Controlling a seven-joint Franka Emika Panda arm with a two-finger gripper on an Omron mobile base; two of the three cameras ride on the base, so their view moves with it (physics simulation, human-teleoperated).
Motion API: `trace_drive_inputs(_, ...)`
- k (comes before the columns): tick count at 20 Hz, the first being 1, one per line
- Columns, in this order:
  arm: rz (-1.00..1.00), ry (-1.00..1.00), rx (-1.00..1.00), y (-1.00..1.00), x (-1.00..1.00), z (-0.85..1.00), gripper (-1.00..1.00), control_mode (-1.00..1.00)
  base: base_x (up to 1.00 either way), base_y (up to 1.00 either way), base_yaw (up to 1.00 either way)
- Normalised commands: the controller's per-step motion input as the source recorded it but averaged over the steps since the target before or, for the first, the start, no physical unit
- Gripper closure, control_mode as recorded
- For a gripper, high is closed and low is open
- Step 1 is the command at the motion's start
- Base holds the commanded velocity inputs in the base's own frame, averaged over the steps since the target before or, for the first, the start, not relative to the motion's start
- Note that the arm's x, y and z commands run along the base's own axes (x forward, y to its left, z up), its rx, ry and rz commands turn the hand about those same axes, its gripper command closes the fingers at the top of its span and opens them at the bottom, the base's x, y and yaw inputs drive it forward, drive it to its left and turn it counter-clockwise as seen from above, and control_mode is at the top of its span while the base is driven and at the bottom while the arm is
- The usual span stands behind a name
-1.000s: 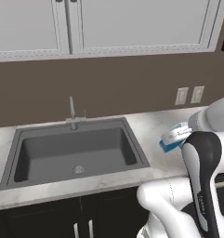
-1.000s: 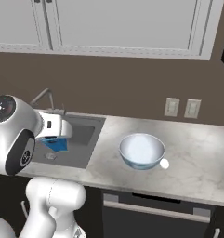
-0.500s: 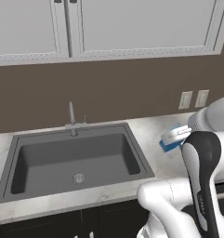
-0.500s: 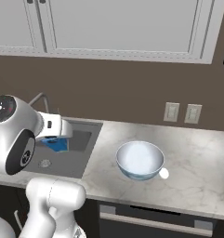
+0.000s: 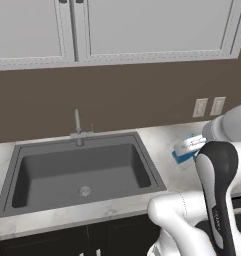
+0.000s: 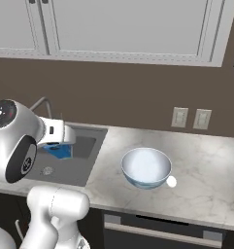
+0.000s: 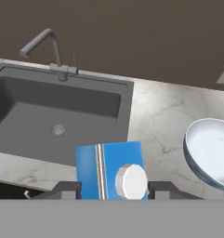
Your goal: Gather the eggs and milk located in the vicinity of the sink area and place them right next to the bowl.
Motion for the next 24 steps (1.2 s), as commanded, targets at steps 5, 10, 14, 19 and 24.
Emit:
trace_drive_inputs(5,0.00,0.00,0.00,-0.05,0.00,0.00,1.00,-1.00,0.00,0.00,0.00)
trace_drive_inputs(10,-0.02,0.05,0.00,0.00,0.02,0.00,1.00,-1.00,0.00,0.00,0.00)
trace_drive_inputs(14,-0.12,0.17,0.00,-0.01,0.20,0.00,1.00,-1.00,0.00,0.00,0.00)
trace_drive_inputs(19,-0.14,0.17,0.00,-0.07,0.38,0.00,1.00,-1.00,0.00,0.00,0.00)
trace_drive_inputs(24,-0.12,0.02,0.03,-0.23,0.24,-0.09,1.00,-1.00,0.00,0.00,0.00)
